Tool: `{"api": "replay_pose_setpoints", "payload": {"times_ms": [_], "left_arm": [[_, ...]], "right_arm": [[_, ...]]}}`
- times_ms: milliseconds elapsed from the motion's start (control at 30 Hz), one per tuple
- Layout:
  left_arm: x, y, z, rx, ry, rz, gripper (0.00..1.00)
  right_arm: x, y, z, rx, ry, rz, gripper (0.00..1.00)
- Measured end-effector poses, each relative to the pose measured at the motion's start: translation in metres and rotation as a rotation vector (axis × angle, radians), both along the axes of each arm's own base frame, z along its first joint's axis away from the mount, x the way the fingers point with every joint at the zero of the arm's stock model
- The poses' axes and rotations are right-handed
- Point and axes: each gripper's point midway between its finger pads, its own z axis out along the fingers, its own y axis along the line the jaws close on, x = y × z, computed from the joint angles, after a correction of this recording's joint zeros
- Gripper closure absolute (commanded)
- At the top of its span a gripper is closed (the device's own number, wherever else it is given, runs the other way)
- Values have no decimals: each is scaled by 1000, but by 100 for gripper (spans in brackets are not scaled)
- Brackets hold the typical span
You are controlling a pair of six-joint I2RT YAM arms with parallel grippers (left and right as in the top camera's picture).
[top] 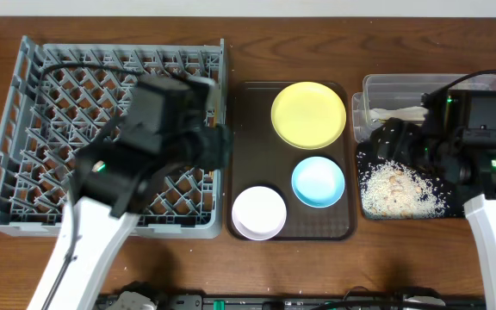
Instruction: Sort waste into correct bins and load items into the dishwasher
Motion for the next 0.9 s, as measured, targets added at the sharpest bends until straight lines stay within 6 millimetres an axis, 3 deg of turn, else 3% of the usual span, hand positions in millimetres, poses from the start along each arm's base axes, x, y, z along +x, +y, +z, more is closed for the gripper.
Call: {"api": "replay_pose_setpoints", "payload": {"times_ms": [100, 233, 333, 567, 700, 900], "left_arm": [[8, -26, -25, 14, 58, -84, 38], [20, -57, -65, 49, 129, -169, 38], [28, -79, -98, 71, 178, -216, 40], [24, -120, -191, 158, 335, -315, 44], [12, -138, -228, 195, 382, -367, 45], [3, -159, -256, 205, 393, -410, 77]], "right_arm": [[-3, -33, -1, 14, 21, -137, 16], [-17, -96, 5, 41, 12, -379, 11], [-34, -121, 7, 64, 23, -493, 1], [-43, -121, 4, 96, 53, -515, 1], [-43, -119, 5, 103, 53, -511, 1], [-42, -119, 5, 104, 53, -510, 1]]}}
